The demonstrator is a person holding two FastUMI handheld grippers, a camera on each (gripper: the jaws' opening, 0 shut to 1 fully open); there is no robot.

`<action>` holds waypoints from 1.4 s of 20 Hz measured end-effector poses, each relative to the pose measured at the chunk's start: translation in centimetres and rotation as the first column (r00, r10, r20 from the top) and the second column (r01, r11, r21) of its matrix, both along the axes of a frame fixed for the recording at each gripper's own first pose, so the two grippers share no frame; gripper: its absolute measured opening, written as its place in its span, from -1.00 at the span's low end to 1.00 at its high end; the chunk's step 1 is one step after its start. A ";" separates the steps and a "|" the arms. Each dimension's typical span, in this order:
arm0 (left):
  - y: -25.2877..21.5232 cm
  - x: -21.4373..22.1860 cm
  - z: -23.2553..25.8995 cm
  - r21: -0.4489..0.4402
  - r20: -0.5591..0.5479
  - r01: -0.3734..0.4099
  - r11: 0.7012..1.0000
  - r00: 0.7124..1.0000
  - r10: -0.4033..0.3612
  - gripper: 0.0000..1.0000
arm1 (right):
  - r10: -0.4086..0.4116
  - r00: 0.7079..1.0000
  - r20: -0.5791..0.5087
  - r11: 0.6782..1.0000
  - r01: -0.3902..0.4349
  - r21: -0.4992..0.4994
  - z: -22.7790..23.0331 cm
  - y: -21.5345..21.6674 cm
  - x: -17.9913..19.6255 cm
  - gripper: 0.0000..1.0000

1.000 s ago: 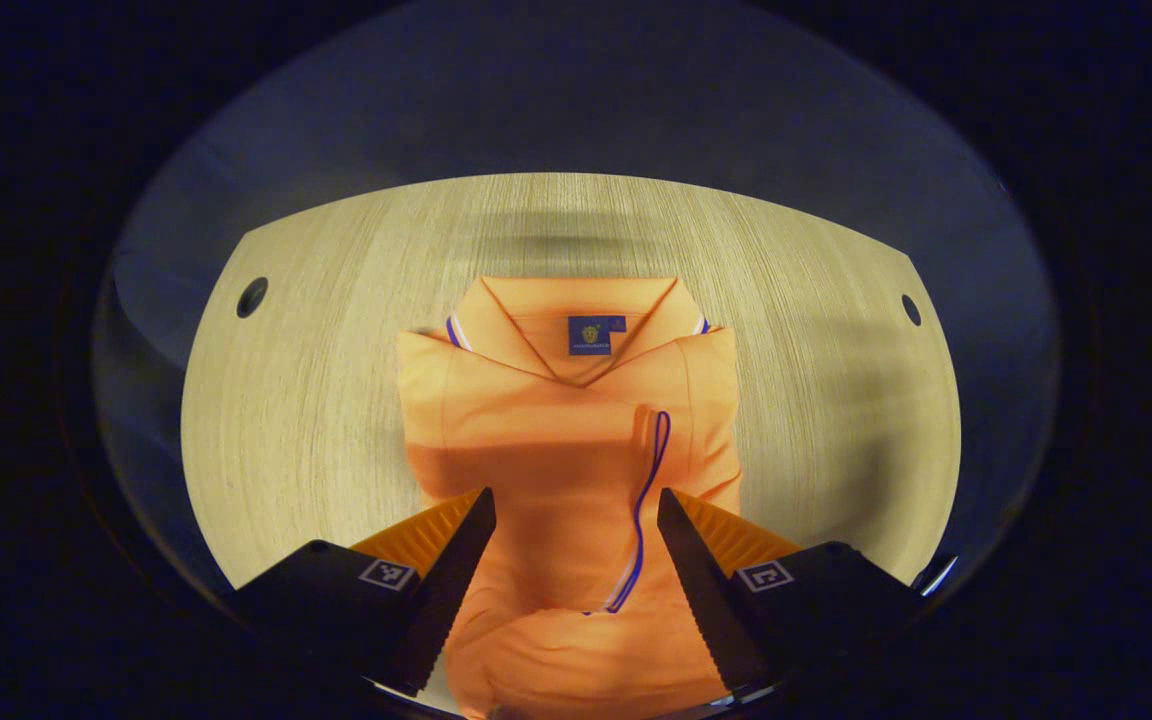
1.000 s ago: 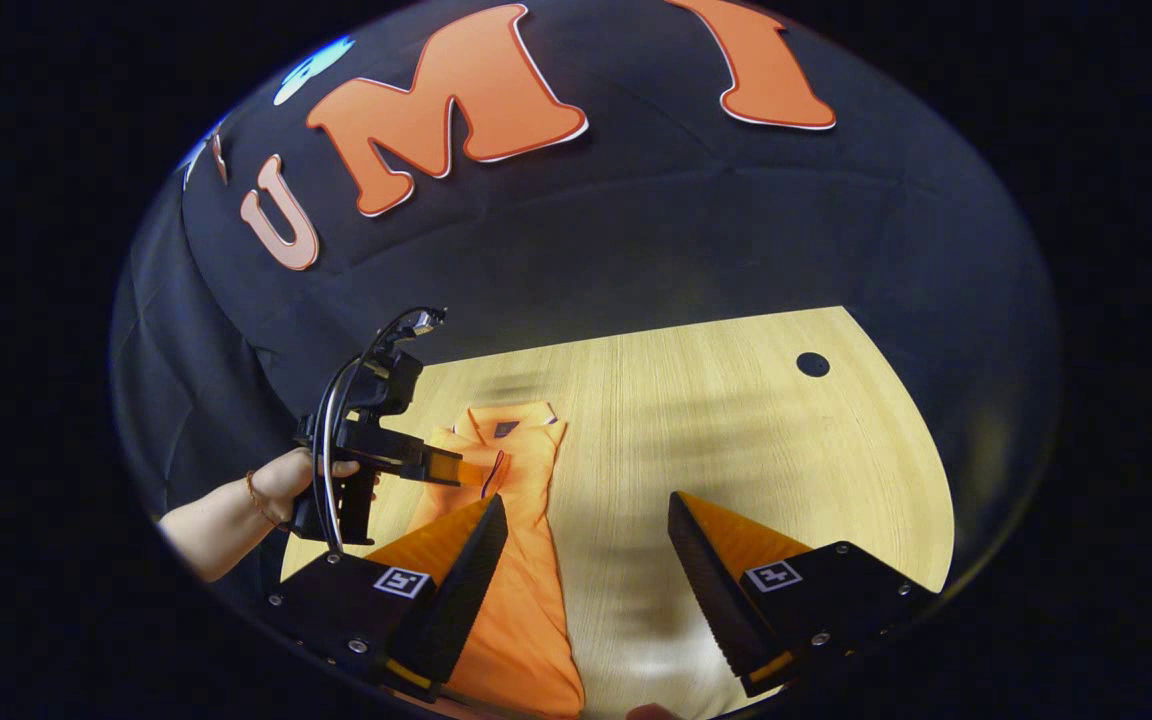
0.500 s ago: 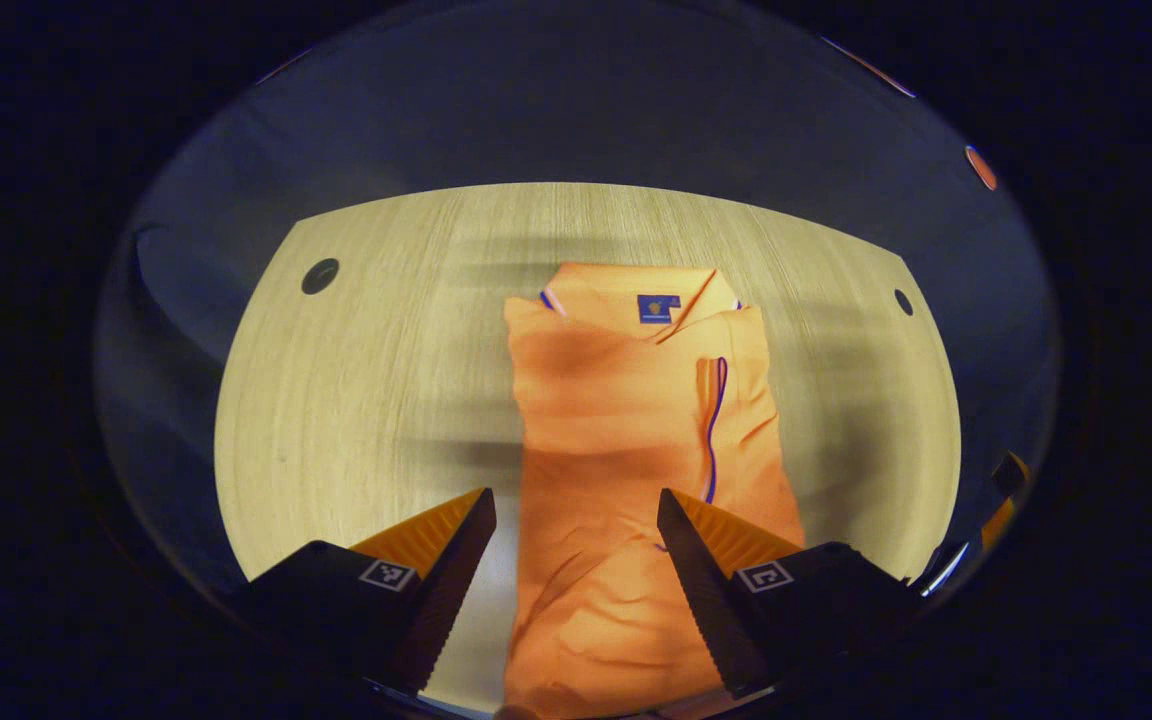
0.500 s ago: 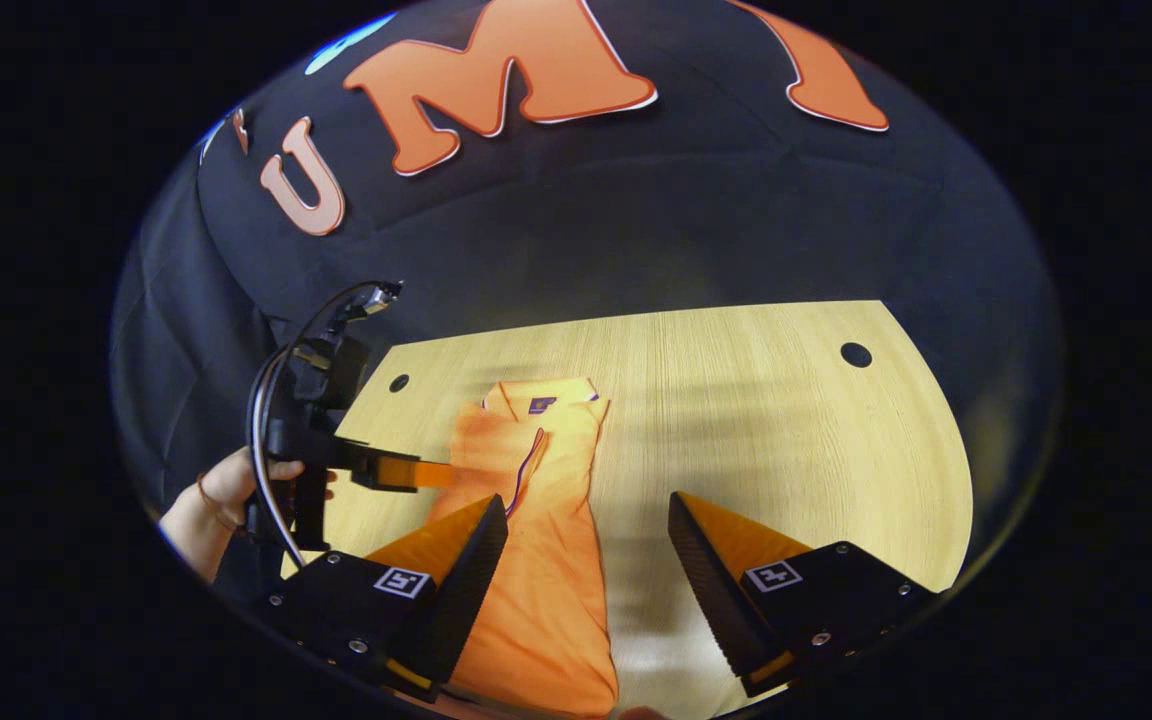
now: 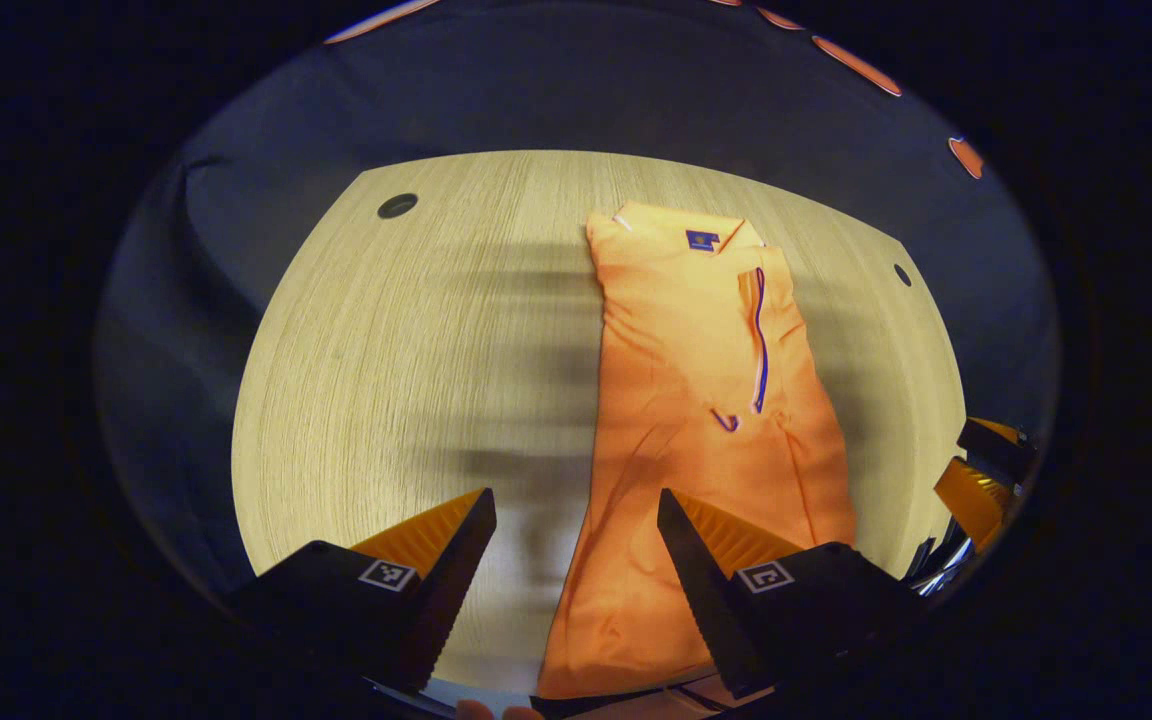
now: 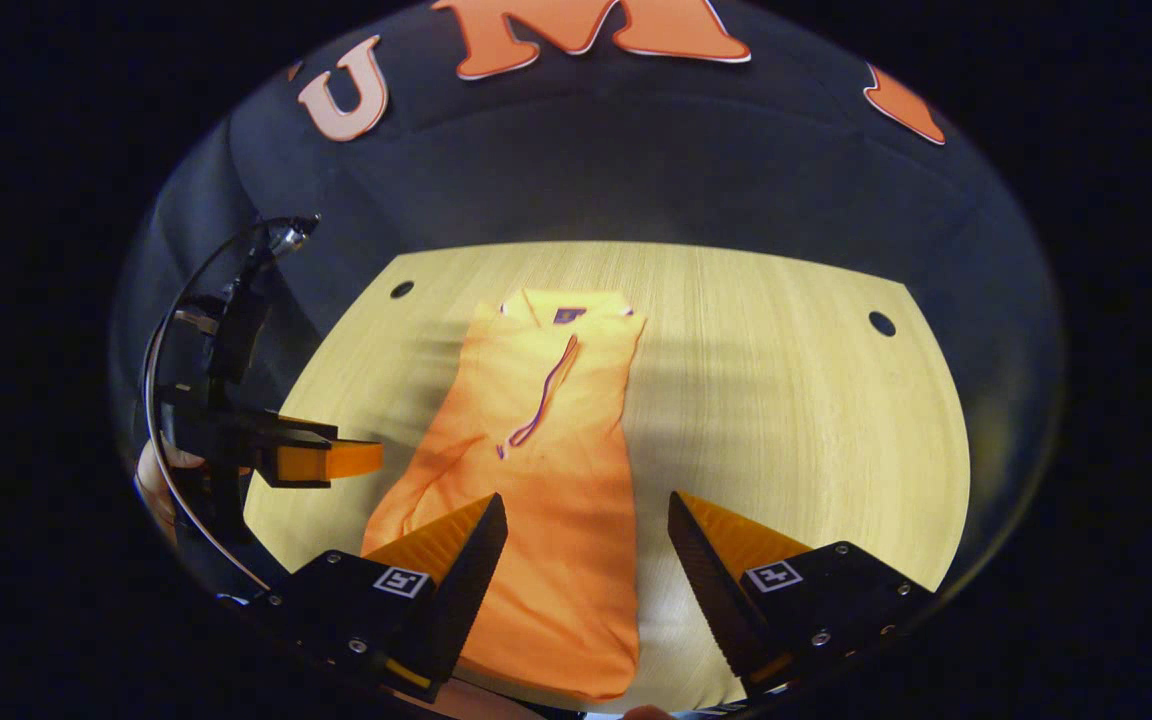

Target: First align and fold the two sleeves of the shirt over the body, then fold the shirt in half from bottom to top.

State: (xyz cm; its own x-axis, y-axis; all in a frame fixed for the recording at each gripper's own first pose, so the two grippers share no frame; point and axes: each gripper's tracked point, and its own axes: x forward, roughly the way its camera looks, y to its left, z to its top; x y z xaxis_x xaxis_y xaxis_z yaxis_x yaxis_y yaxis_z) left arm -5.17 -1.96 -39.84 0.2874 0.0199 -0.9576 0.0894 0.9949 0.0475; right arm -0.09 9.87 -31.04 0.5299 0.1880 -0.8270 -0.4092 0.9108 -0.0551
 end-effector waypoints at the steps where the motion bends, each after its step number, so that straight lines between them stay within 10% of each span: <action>1: 0.5 -1.6 -0.2 -0.003 -0.009 -0.007 1.000 1.000 0.007 1.00 | 0.005 1.000 -0.029 1.000 -0.006 -0.024 -1.2 -0.2 -1.2 0.97; 15: 2.3 -19.2 -2.4 0.011 -0.192 -0.015 1.000 0.981 0.017 1.00 | -0.194 0.929 -0.314 0.973 0.143 -0.178 -9.9 -5.1 -15.5 0.99; 28: 2.1 -21.6 -6.0 0.076 -0.238 -0.069 0.995 0.968 0.086 0.98 | -0.260 0.912 -0.317 0.944 0.170 -0.284 -13.0 -7.2 -16.5 0.97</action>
State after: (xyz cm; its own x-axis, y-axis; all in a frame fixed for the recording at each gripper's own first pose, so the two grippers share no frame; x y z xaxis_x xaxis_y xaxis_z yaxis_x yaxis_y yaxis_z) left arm -26.81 0.15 -45.85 0.0441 0.0990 -0.9941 0.0289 0.9945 0.1004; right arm -16.60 2.72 -44.04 0.2066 -0.1301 -0.9697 -0.2389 0.9544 -0.1790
